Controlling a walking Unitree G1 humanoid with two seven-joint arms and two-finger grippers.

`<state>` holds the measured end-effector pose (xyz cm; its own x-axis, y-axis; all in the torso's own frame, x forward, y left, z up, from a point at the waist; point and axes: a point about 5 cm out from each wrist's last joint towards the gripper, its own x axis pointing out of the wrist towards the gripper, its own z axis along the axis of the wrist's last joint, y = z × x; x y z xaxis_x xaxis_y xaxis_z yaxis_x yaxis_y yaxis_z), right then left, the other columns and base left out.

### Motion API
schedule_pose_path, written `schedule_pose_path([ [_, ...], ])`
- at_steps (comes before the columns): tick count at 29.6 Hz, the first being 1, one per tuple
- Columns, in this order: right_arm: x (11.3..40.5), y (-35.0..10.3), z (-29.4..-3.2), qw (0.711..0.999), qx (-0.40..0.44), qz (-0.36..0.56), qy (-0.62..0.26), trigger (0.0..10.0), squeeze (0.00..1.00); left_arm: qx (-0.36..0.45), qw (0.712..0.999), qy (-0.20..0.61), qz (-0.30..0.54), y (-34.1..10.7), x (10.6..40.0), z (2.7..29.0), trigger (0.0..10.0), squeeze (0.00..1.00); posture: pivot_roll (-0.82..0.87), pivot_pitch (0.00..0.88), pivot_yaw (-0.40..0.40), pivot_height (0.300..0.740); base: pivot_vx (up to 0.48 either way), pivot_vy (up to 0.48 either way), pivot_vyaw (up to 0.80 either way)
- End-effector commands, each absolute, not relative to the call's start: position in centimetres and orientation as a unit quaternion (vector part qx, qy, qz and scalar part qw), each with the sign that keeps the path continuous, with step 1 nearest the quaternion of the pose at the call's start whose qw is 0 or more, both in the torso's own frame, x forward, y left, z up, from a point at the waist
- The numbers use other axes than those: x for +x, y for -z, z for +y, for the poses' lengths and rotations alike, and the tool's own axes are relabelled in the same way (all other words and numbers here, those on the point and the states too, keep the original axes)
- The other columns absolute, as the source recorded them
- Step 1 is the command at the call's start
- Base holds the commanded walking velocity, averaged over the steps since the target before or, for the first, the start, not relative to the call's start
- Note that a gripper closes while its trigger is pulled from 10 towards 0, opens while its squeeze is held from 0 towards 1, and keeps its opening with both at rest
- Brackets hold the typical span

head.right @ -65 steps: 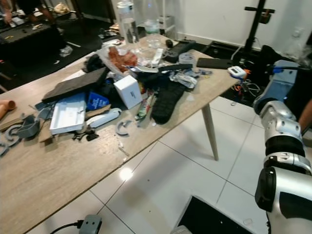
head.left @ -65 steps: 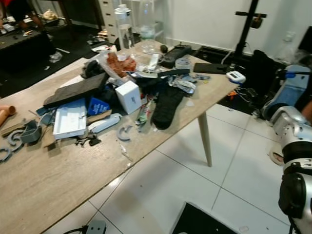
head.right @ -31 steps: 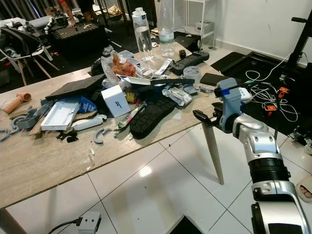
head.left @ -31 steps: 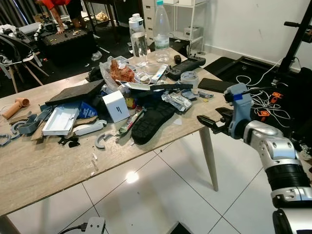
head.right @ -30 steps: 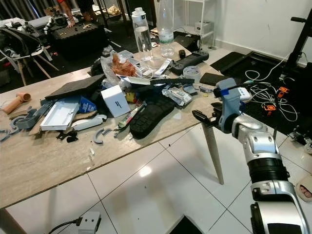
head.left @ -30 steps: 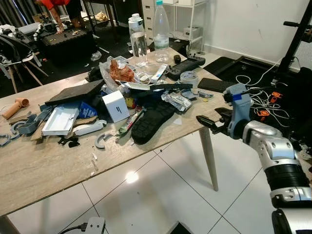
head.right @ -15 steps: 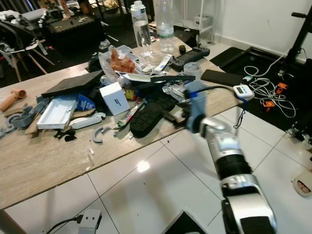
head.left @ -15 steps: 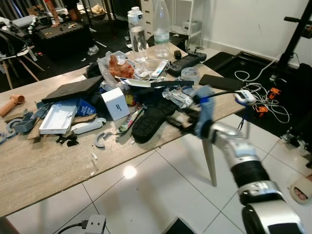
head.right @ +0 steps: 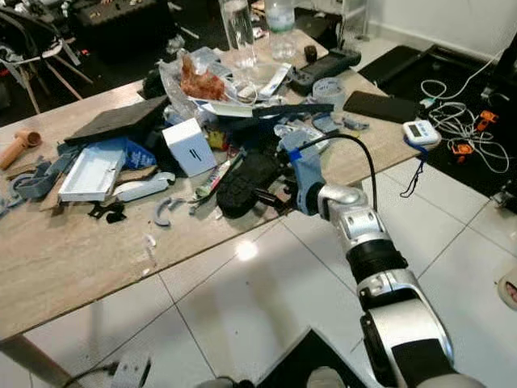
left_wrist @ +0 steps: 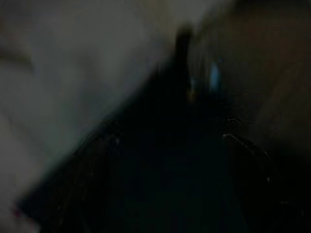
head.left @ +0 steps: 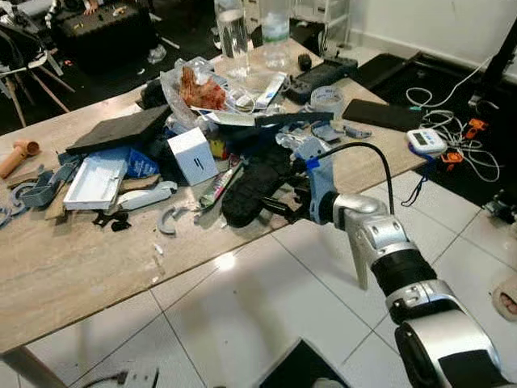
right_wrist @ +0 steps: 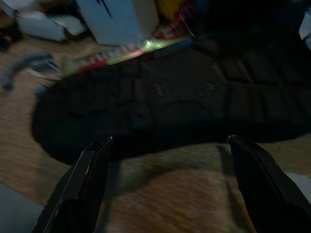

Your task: Picking trash to rubbish bin

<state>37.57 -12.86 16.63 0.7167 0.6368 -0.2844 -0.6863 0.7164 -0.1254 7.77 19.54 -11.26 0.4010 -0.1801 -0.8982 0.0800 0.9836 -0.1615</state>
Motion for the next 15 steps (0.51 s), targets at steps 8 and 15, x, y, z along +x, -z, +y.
schedule_pose_path([
  [8, 38.4, -18.4, -14.1, 0.895, -0.291, 0.096, -0.325, 10.0, 0.0, -0.053, 0.823, 0.101, 0.556, 11.6, 7.1, 18.2, 10.0, 0.0, -0.07, 0.18, 0.127, 0.74, 0.0, 0.0, 0.0],
  [15, 37.7, -21.4, -16.8, 0.79, -0.492, 0.077, -0.358, 10.0, 0.0, -0.058, 0.828, 0.098, 0.549, 11.5, 8.0, 17.7, 10.0, 0.0, -0.1, 0.168, 0.114, 0.74, 0.0, 0.0, 0.0],
])
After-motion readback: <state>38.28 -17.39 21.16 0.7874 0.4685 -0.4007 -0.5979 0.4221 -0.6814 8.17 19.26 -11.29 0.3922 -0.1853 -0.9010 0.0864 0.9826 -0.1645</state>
